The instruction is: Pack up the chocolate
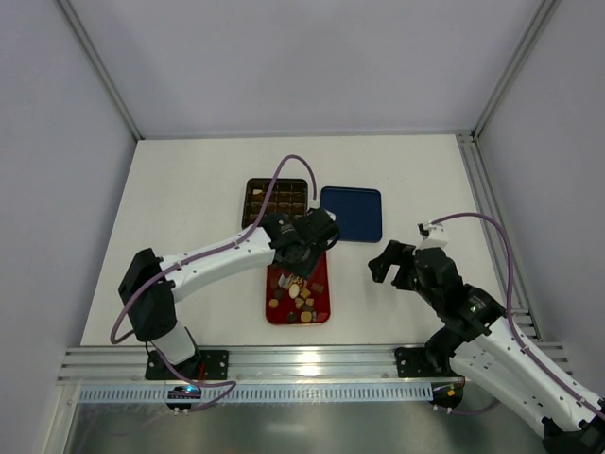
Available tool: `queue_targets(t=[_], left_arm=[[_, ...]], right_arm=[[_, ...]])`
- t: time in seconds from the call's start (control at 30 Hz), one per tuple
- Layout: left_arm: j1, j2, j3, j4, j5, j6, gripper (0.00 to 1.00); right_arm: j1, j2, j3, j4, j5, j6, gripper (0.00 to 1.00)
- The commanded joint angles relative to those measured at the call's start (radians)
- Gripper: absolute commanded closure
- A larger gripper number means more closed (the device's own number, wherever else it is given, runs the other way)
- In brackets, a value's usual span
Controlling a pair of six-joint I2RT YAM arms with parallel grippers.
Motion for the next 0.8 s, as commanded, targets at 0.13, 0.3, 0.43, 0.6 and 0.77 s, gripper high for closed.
queue_targets(t=[0.13, 0.3, 0.43, 0.6, 0.77], left_arm=[[0.012, 0.014, 0.033, 0.069, 0.013, 0.018, 0.56], [0.017, 0.023, 0.027, 0.080, 0.029, 0.023, 0.57], [0.018, 0.023, 0.024, 0.089, 0.037, 0.024, 0.59], [0.018, 0.025, 0.023, 0.094, 0.043, 0.024, 0.61], [0.018, 0.023, 0.013, 0.099, 0.051, 0.021, 0.65]], right_arm=[[0.004, -0.015, 0.014, 0.005, 0.018, 0.009, 0.00], [0.004, -0.017, 0.014, 0.001, 0.021, 0.007, 0.00], [0.004, -0.018, 0.017, 0.000, 0.021, 0.006, 0.00], [0.004, -0.018, 0.014, 0.000, 0.021, 0.007, 0.00], [0.004, -0.017, 0.013, 0.001, 0.021, 0.007, 0.00]])
